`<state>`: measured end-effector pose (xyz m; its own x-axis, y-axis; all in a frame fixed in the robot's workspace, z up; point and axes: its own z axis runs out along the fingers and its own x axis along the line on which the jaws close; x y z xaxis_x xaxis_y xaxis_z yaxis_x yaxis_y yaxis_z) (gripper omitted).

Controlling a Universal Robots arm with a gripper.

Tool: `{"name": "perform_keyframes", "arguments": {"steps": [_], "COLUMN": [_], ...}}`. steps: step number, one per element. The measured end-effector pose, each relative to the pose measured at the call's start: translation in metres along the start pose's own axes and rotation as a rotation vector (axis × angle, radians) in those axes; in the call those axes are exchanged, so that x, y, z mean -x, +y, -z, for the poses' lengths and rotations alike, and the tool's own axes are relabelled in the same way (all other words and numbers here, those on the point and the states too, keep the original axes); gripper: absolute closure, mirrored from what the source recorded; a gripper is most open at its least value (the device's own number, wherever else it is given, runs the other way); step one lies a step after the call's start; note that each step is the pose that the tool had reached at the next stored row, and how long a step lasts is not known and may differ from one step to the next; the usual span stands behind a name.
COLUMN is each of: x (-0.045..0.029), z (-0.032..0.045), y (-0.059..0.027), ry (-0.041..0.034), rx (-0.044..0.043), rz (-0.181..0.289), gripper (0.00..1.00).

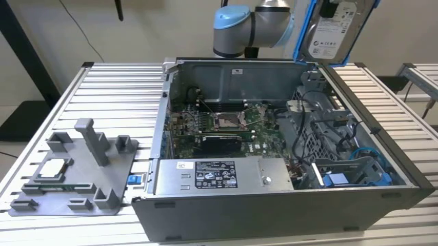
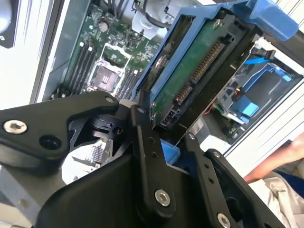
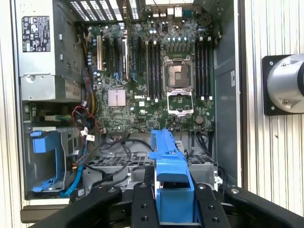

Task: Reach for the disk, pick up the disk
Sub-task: 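Pick up the disk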

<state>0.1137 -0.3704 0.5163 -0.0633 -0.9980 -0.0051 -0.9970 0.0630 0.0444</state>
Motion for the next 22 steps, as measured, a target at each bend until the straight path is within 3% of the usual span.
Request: {"name": "perform_keyframes", "arguments": {"steps": [15,22], "x": [-0.0009,-0.0185], "z": [-0.0001,-0.0002], "y": [-0.0009,-0.0021], "ry": [0.0,-0.0001], "rx": [-0.0002,-0.0002], "rz": [0.0,0.0], "gripper": [1.0,1.0]}}
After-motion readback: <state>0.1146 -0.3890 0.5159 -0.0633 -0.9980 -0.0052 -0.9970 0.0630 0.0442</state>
